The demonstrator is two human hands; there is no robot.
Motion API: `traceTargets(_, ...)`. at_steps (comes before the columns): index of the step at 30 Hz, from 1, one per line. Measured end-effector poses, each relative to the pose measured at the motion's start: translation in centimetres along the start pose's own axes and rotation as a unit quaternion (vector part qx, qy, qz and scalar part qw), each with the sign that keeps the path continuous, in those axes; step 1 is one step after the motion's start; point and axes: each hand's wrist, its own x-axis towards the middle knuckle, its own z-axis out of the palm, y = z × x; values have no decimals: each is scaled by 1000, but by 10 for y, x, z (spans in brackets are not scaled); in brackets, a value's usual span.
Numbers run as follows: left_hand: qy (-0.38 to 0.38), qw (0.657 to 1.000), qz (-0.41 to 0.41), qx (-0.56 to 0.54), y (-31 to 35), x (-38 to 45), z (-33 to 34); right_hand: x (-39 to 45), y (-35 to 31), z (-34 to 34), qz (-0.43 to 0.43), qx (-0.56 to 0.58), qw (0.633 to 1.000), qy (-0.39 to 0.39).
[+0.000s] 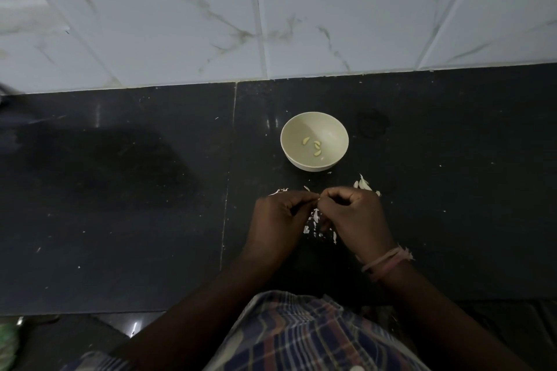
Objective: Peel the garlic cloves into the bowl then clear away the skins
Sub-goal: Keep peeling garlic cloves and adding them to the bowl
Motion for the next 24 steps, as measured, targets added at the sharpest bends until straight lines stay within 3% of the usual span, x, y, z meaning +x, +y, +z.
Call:
traceTargets(5, -5, 995, -62, -74, -5, -1, 2, 3, 1, 5, 45, 69, 997, -15)
traceTargets(12, -2, 957, -142, -254, 0, -3, 5, 2, 4, 10, 112, 164, 980, -32)
traceTargets(19, 27, 826, -253, -503, 1, -4, 12, 2, 5, 11, 148, 250, 956, -29)
traceTargets(24, 56, 773, -283, -565, -1, -1, 14, 1, 11, 15, 161, 261, 952, -21)
